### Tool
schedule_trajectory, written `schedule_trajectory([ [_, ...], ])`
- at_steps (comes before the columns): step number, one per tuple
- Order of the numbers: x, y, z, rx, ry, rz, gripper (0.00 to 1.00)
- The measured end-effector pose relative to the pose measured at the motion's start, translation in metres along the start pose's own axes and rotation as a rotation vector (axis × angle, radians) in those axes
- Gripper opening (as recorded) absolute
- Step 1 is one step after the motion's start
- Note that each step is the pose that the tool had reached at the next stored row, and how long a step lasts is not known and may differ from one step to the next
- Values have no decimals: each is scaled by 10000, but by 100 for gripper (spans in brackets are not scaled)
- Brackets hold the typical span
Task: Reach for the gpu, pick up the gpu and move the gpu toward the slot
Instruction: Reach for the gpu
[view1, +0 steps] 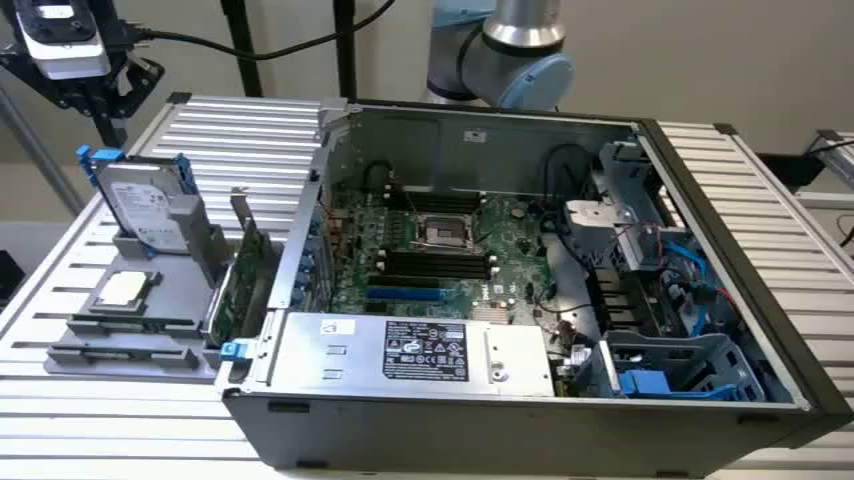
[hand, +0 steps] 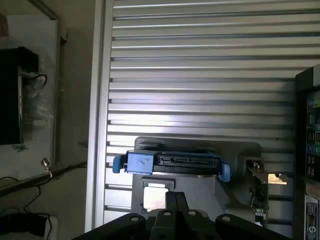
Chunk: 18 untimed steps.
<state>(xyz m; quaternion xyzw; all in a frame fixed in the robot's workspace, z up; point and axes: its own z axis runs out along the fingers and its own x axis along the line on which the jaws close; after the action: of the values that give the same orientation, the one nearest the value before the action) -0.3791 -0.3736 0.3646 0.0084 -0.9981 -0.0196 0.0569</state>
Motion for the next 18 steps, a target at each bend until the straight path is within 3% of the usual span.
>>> schedule_trajectory([
  [3, -2, 0, -1, -1, 50, 2, 11],
  [10, -3, 0, -1, -1, 81, 3, 11],
  [18, -4, 0, 0, 0, 64, 2, 11],
])
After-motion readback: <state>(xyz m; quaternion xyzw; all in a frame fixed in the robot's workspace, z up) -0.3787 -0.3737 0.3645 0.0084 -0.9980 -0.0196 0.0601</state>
